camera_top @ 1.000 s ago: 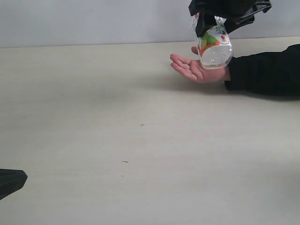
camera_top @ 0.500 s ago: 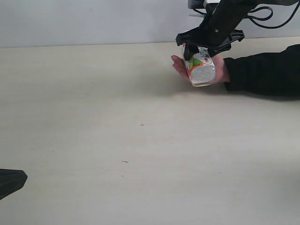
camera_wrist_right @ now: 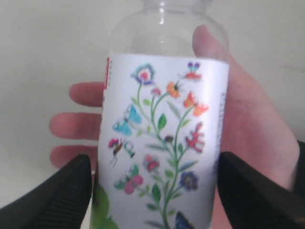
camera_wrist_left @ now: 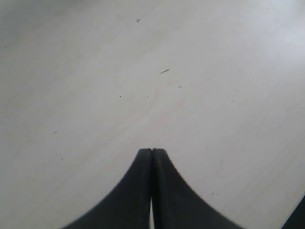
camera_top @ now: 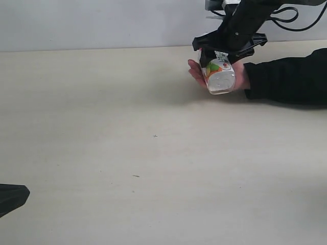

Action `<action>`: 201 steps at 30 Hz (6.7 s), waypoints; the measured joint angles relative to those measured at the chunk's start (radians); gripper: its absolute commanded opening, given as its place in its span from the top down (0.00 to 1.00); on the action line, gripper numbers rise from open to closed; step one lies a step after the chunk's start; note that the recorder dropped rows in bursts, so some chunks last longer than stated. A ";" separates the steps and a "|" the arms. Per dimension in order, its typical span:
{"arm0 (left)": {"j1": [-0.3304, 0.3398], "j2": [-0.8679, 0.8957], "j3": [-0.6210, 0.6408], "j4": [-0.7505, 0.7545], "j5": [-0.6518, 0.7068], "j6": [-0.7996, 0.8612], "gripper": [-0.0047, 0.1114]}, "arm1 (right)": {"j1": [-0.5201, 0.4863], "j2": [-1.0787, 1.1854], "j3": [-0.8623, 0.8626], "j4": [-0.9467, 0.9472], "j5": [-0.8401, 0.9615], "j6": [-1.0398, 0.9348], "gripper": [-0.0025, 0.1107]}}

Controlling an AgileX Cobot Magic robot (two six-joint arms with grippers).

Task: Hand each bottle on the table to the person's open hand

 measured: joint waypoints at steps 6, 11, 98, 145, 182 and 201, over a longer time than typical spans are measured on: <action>0.000 0.000 0.000 0.000 0.000 0.000 0.96 | 0.000 -0.054 0.000 0.000 0.074 -0.021 0.37; 0.000 0.000 0.000 0.000 0.000 0.000 0.96 | 0.000 -0.173 0.000 -0.026 0.130 -0.024 0.55; 0.000 0.000 0.000 0.000 0.000 0.000 0.96 | -0.196 -1.935 1.380 0.499 -0.469 -0.585 0.98; 0.000 0.000 0.000 0.000 0.000 0.000 0.96 | -0.196 -2.180 1.754 -0.205 -0.563 0.151 0.98; 1.009 -0.610 0.002 -0.031 -0.132 -0.130 0.96 | -0.196 -2.180 1.754 -0.190 -0.565 0.153 0.98; 1.013 -0.610 0.092 -0.037 -0.175 -0.126 0.96 | -0.196 -2.180 1.754 -0.190 -0.568 0.153 0.98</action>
